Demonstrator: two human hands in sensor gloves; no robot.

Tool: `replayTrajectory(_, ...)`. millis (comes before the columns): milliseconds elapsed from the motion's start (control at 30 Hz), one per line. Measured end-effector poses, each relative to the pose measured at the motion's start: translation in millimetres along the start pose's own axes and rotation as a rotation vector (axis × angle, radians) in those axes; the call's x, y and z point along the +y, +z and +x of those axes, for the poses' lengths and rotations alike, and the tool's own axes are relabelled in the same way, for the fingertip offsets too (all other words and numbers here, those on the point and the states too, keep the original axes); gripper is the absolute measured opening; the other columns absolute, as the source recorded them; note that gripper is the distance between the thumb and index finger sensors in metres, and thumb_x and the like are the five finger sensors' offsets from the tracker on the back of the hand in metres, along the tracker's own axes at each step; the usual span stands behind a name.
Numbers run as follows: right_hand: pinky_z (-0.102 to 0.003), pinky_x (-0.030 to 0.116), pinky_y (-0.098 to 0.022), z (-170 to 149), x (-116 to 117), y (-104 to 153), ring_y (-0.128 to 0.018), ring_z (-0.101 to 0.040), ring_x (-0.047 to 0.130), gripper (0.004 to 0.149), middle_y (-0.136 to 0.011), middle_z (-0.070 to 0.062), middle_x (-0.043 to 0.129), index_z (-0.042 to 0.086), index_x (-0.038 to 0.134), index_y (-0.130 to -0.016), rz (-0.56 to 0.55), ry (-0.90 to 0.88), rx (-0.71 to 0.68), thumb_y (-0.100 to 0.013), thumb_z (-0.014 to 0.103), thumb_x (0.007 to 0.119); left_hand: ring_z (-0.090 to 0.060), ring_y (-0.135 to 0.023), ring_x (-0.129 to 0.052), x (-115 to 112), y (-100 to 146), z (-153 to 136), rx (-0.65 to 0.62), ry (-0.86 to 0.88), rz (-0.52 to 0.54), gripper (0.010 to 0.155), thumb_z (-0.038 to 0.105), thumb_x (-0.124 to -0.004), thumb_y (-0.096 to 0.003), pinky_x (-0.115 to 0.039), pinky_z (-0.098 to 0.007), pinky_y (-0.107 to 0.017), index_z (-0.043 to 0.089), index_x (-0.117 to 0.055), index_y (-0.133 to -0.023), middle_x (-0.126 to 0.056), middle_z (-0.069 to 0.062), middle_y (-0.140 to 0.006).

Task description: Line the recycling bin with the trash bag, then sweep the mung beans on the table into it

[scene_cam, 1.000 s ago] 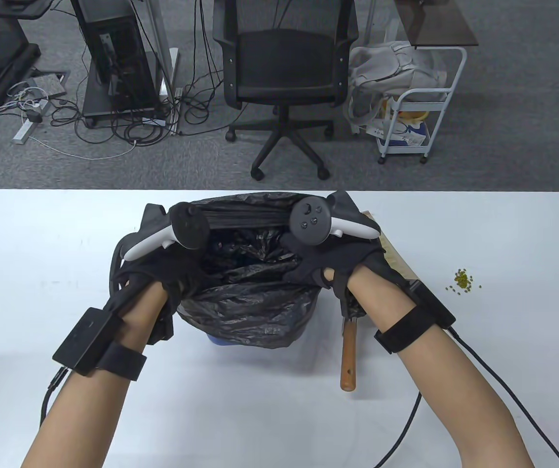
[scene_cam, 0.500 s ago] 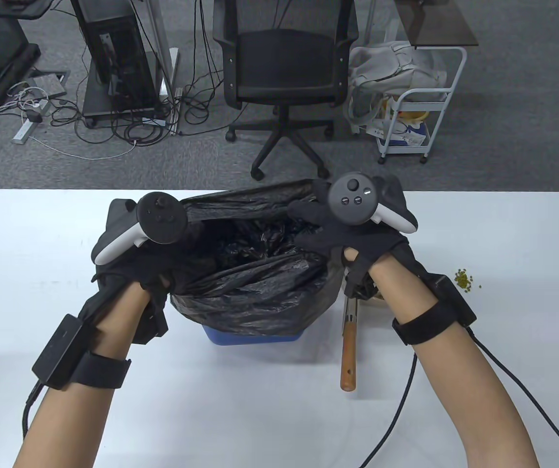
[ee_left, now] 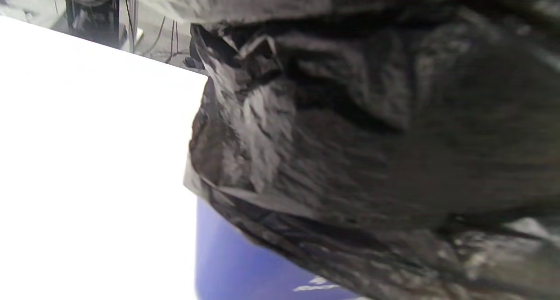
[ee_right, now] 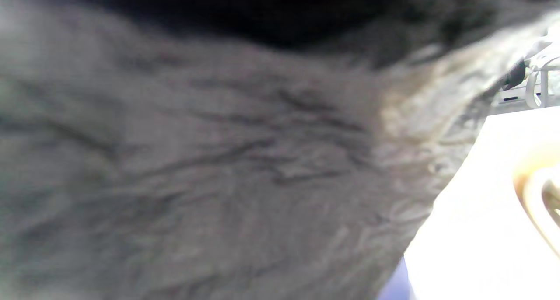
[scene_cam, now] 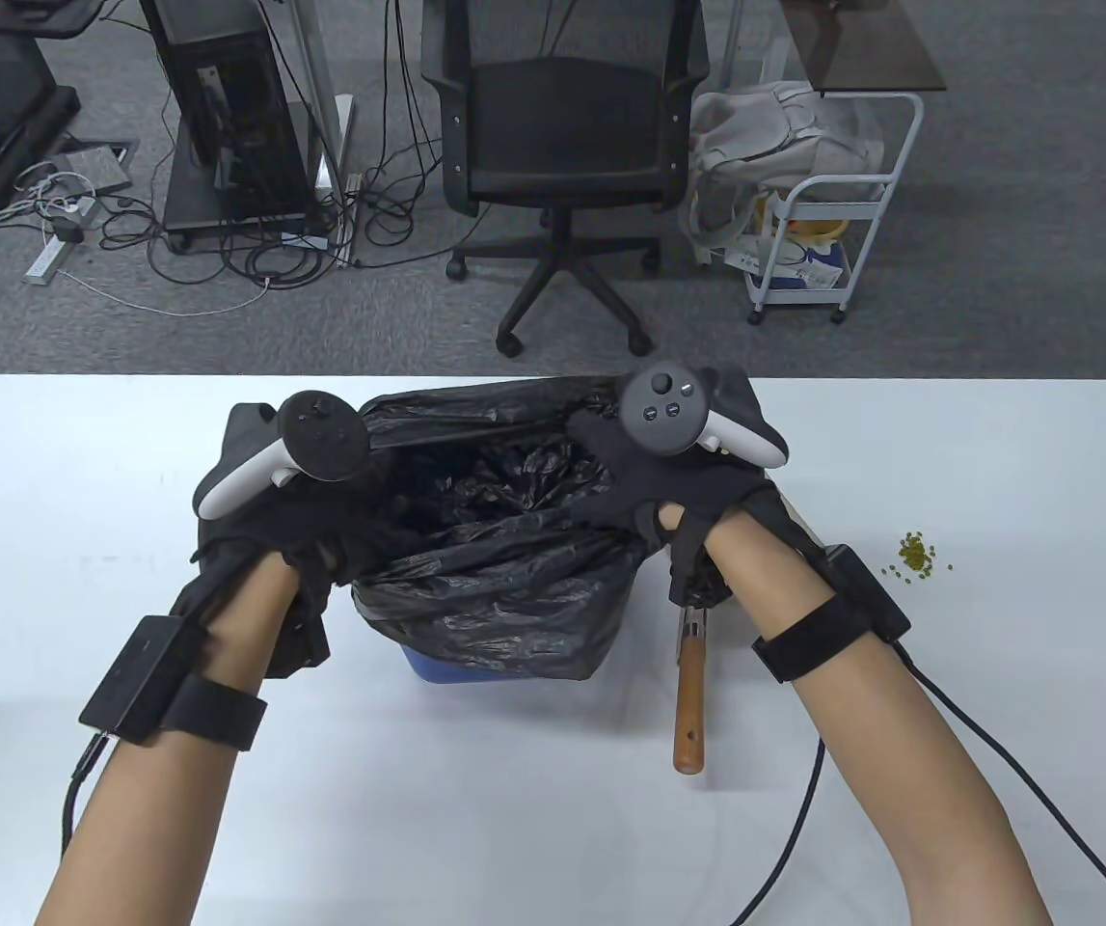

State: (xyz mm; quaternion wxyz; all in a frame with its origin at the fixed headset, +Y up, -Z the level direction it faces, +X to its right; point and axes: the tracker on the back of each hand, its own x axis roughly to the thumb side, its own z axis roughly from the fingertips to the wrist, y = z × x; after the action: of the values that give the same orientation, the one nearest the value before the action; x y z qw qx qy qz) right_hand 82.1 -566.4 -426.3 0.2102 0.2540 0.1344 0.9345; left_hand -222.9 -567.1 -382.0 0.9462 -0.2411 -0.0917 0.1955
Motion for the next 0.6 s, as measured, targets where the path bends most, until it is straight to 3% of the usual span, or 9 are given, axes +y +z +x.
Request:
replayTrajectory(167, -0.08, 0.05, -0.059, 1, -2, 4, -0.09, -0.08, 0.04, 0.09, -0.11, -0.046, 0.008, 0.002, 0.046, -0.117, 0.013, 0.003, -0.014, -0.049, 0.044, 0.086, -0.077, -0.101, -0.031, -2, 0, -5, -0.032, 0.067, 0.019, 0.092, 0.041, -0.089, -0.0497, -0.047, -0.081, -0.07, 0.017, -0.037, -0.121, -0.016, -0.04, -0.119)
replayTrajectory(300, -0.083, 0.043, -0.059, 7, -16, 19, -0.09, -0.082, 0.027, 0.087, -0.111, -0.044, 0.008, 0.002, 0.048, -0.118, -0.083, -0.025, -0.09, -0.051, 0.049, 0.079, -0.076, -0.1, -0.035, -2, 1, -5, -0.031, 0.064, 0.05, 0.087, 0.04, -0.087, -0.0507, -0.049, -0.08, -0.069, 0.017, -0.041, -0.12, -0.02, -0.04, -0.119)
replayTrajectory(500, -0.08, 0.05, -0.059, 10, -43, 59, -0.092, -0.078, 0.04, 0.081, -0.113, -0.044, 0.021, 0.003, 0.056, -0.116, -0.209, -0.111, -0.203, -0.052, 0.047, 0.078, -0.076, -0.1, -0.036, -2, 2, -6, -0.027, 0.055, 0.067, 0.084, 0.04, -0.086, -0.051, -0.05, -0.08, -0.069, 0.017, -0.044, -0.12, -0.023, -0.039, -0.119)
replayTrajectory(600, -0.08, 0.051, -0.059, 8, -44, 75, -0.092, -0.078, 0.044, 0.081, -0.114, -0.044, 0.027, 0.003, 0.058, -0.115, -0.235, -0.117, -0.246, -0.051, 0.048, 0.08, -0.076, -0.1, -0.036, -3, 2, -6, -0.027, 0.061, 0.066, 0.083, 0.04, -0.086, -0.0512, -0.05, -0.08, -0.069, 0.017, -0.045, -0.12, -0.024, -0.04, -0.119)
